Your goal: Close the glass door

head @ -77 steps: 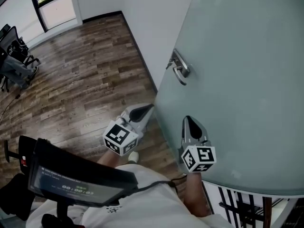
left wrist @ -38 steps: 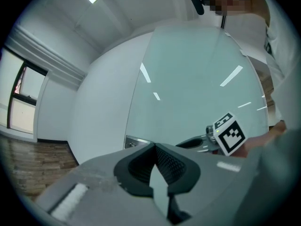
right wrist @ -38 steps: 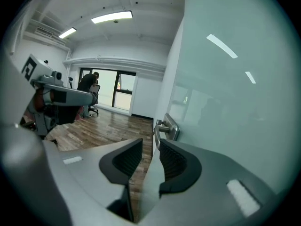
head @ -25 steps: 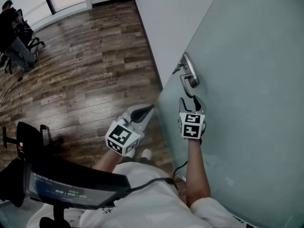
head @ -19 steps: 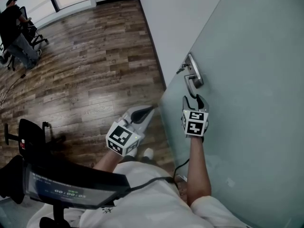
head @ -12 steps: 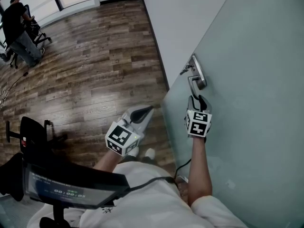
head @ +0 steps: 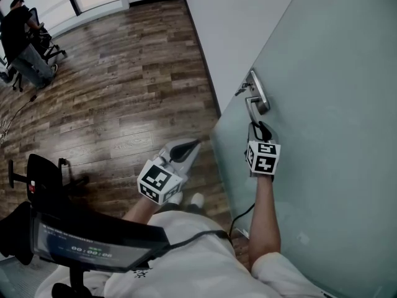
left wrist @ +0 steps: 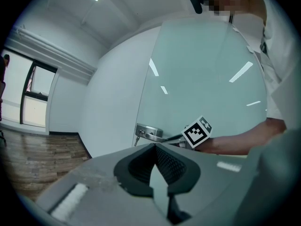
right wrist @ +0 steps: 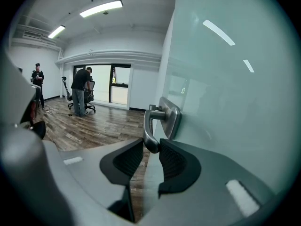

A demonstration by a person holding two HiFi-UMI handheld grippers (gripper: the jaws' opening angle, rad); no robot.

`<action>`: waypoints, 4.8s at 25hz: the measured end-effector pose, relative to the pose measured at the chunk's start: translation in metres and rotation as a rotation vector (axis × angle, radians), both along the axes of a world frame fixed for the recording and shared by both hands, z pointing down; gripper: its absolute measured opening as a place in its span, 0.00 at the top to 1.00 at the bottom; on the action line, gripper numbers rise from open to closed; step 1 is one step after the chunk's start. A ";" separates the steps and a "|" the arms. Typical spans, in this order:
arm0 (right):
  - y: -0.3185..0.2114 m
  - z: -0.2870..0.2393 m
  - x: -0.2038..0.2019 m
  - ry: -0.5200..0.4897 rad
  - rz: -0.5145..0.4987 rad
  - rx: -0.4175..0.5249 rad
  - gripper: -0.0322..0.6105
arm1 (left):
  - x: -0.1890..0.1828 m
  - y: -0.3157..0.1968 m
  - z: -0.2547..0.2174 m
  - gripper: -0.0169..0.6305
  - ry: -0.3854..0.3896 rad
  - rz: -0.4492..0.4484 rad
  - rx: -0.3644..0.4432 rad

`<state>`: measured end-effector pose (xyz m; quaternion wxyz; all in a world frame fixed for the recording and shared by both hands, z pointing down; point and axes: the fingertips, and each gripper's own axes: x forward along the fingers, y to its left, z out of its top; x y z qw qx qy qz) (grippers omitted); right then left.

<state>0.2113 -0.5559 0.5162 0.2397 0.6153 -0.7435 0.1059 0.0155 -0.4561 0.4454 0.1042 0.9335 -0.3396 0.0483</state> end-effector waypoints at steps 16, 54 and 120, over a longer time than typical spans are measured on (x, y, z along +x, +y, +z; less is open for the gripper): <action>0.000 0.005 -0.010 0.024 -0.045 0.001 0.77 | -0.003 -0.008 -0.005 0.97 -0.001 -0.007 0.019; 0.044 0.012 -0.141 0.056 -0.244 0.004 0.77 | -0.049 0.052 -0.010 0.97 0.022 -0.195 0.025; 0.325 -0.043 -0.325 0.075 -0.651 0.053 0.77 | -0.219 0.500 -0.060 0.97 0.022 -0.810 0.064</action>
